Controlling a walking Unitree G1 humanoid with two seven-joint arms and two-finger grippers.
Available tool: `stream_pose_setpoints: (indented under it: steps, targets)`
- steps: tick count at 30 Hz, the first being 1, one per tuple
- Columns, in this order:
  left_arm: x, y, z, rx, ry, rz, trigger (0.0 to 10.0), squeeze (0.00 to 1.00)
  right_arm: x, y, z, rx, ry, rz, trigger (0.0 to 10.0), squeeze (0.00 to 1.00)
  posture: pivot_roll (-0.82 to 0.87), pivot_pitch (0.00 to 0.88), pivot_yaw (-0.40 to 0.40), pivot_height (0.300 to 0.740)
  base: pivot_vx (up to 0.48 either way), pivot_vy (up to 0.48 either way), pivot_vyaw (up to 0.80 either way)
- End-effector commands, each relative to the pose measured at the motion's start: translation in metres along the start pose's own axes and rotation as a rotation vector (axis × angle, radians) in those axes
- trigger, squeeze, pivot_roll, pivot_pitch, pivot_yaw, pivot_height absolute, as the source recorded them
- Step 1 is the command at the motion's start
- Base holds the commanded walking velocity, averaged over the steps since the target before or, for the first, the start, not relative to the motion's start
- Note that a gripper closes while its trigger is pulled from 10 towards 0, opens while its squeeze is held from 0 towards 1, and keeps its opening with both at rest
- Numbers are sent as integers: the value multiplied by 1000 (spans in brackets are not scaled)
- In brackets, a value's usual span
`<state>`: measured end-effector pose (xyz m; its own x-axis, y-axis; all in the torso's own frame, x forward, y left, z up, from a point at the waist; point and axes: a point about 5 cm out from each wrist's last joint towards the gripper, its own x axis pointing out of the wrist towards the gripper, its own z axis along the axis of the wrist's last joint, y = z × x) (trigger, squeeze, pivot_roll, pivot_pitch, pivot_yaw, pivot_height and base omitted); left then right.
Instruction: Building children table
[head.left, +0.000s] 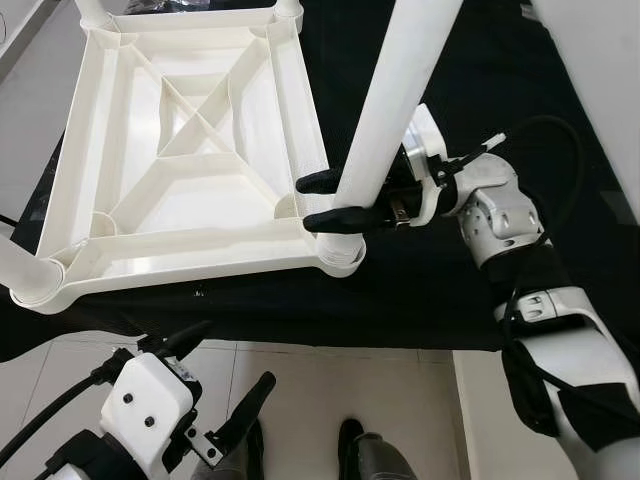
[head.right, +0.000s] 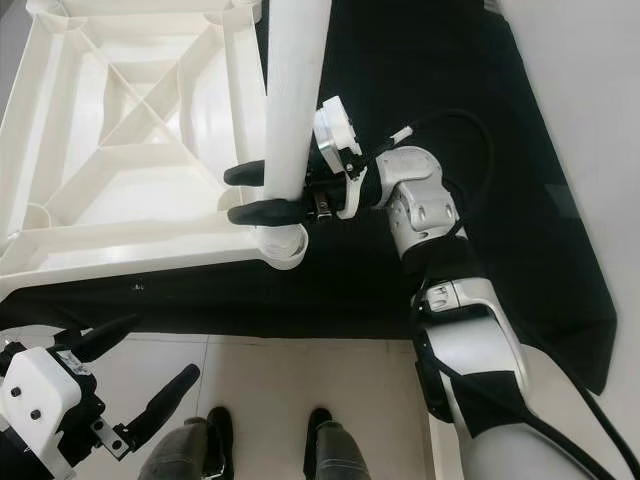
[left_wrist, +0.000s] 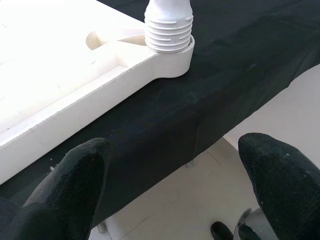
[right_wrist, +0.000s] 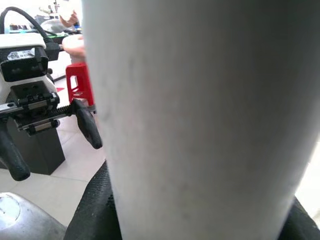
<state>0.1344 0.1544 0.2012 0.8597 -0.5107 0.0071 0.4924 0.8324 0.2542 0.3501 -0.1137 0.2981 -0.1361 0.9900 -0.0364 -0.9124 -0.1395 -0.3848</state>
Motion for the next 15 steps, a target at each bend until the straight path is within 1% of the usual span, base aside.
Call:
stream_pose_setpoints:
  steps: [1,7,15]
  targets:
    - [-3,-3,2,2,3,-23,10000,0,-1,2,-9,19,35,6,10000,0,134,391,-62,740,0,0,0]
    - [-3,-3,2,3,1,-24,10000,0,-2,1,-8,18,40,4,10000,0,135,390,-64,740,0,0,0]
    - [-3,-3,2,3,1,-22,10000,0,-5,4,-8,27,64,23,10000,0,133,391,-67,740,0,0,0]
